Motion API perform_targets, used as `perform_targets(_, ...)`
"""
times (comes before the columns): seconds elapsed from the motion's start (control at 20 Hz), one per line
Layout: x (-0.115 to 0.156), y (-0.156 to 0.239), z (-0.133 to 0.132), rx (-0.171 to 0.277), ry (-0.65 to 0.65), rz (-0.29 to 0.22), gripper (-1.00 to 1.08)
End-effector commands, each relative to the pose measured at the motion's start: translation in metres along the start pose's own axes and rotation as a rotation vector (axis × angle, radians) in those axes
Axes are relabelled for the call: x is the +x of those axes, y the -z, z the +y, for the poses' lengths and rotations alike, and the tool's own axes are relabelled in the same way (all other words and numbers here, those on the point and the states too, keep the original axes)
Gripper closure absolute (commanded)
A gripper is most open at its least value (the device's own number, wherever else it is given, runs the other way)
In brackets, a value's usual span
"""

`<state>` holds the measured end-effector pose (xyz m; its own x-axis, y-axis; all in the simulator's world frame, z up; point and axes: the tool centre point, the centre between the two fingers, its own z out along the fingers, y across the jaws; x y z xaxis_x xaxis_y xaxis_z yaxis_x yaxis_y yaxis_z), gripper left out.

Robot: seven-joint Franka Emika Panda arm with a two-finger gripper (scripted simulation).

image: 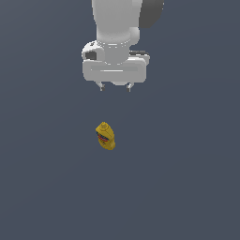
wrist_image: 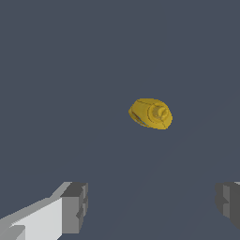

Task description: Pick up the object and move it to a goal position.

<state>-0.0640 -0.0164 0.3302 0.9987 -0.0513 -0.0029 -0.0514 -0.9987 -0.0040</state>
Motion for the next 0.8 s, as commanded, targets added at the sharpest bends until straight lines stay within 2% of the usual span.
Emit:
perform_targets(0.0, 0.000, 0.000, 0.000, 0.000, 0.000, 0.000, -0.92)
perform_targets(0.4, 0.008, 0.025, -0.002, -0.022, 0.040, 0.051, -0.92)
perform_targets(0.75, 0.008, 0.025, -0.002, -0.022, 0.038, 0.051, -0.92)
